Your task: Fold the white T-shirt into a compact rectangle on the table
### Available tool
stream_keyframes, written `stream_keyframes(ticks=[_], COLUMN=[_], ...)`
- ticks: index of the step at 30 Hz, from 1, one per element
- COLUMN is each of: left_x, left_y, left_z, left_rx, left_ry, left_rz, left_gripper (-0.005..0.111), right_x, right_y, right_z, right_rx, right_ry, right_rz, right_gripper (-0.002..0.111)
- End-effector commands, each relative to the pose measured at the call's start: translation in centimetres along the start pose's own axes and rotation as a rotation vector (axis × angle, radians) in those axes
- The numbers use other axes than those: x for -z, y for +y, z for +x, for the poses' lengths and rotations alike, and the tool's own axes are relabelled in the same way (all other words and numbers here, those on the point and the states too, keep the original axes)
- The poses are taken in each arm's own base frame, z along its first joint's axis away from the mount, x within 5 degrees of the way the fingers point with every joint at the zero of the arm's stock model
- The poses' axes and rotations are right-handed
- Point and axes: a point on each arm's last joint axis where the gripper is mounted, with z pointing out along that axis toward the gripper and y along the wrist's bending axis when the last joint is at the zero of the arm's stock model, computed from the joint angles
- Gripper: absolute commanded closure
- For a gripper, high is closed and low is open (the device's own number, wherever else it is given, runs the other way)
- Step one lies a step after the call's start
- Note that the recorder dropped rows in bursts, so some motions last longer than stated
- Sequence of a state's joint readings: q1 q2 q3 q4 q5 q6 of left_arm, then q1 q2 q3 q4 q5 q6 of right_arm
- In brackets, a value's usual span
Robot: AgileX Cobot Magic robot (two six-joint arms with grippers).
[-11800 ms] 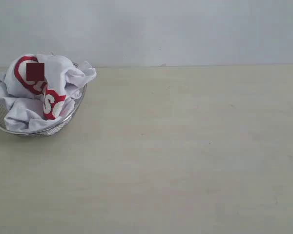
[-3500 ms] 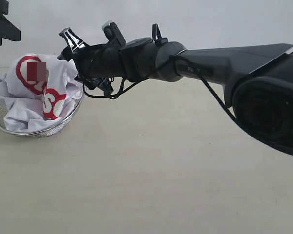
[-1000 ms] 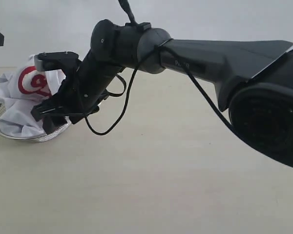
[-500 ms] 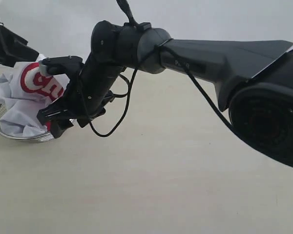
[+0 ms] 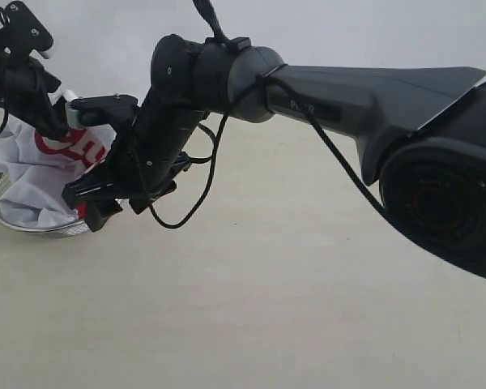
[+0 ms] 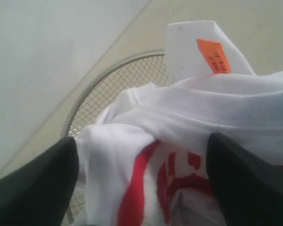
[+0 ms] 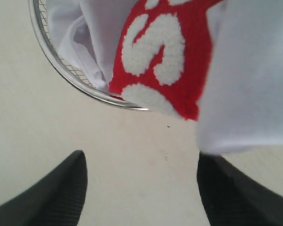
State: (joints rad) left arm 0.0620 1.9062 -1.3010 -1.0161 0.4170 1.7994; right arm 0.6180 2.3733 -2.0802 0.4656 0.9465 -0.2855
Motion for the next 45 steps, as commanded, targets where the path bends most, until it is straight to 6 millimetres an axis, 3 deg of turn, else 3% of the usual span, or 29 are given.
stream_keyframes(ticks=[1,7,11,15,19,21,24,25,28,31,36,45], left_x=[-0.4,-0.4,-0.1,0.7,1.7,2.5,2.8,2.8,2.8,2.3,-0.1,-2.2], left_y=[-0.1,-0.1,0.0,0.2,0.4,0.7,0.5,0.5,1.0,1.5,0.8,0.8], left_z=[0.1,0.1,-0.1,-0.7,-1.3,-1.8,-1.9,-1.9,-1.4,-1.1,0.7,2.0], left_rx=[0.022,0.020,0.065,0.069,0.040,0.057,0.107,0.112,0.078,0.086,0.106,0.118], left_ry=[0.001,0.003,-0.003,-0.019,-0.018,-0.028,-0.031,-0.029,0.016,0.027,0.076,0.107], left_rz=[-0.003,0.002,-0.002,-0.014,-0.031,-0.051,-0.030,-0.030,-0.090,-0.151,-0.093,-0.082], left_gripper=[0.051,0.101,0.102,0.102,0.102,0.093,0.056,0.053,0.052,0.052,0.051,0.045], right_x=[0.8,0.8,0.8,1.8,3.3,4.1,4.8,5.0,6.3,6.1,6.2,3.1], right_y=[0.1,0.1,-0.1,-0.5,-0.2,0.2,-0.1,-0.4,-1.4,-1.3,-1.2,-3.0], right_z=[-0.4,-0.6,-0.7,-0.9,-1.4,-1.6,-1.6,-1.6,-1.6,-2.0,-3.2,-2.8], right_rx=[-0.003,-0.021,-0.051,-0.077,-0.071,-0.064,-0.051,-0.053,-0.096,-0.186,-0.285,-0.352], right_ry=[-0.027,-0.047,-0.054,-0.067,-0.094,-0.106,-0.099,-0.098,-0.100,-0.158,-0.310,-0.318], right_rz=[0.007,0.012,0.027,0.042,0.045,0.044,0.106,0.140,0.299,0.259,0.219,0.223], right_gripper=[0.048,0.048,0.049,0.061,0.062,0.060,0.048,0.048,0.047,0.047,0.047,0.047])
